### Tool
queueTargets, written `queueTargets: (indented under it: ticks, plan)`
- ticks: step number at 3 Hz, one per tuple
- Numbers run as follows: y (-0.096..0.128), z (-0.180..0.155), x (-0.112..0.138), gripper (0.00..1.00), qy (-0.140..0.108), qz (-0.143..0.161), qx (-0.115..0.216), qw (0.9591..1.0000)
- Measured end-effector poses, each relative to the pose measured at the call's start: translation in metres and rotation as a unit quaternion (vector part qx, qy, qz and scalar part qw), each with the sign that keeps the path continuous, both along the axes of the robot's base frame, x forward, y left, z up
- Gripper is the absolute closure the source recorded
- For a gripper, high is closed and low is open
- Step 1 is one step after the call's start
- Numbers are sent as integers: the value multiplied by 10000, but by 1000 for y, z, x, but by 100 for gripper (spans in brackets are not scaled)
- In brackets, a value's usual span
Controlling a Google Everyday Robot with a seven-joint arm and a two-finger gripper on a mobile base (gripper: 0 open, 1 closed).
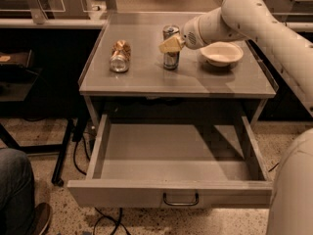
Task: Place redbull can into top drawer
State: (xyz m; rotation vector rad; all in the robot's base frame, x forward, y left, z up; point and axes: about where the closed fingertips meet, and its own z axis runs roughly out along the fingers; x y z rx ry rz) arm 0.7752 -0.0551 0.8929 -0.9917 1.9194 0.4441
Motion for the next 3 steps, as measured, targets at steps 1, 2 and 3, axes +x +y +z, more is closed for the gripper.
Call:
queueTargets:
  ticks: [1, 2, 3]
  plan:
    - [0, 0, 0, 88, 0, 0, 0, 10000]
    - [-4, 4, -10, 100, -19, -72, -66, 10000]
    - [-24, 17, -46, 100, -73, -401, -234, 9989]
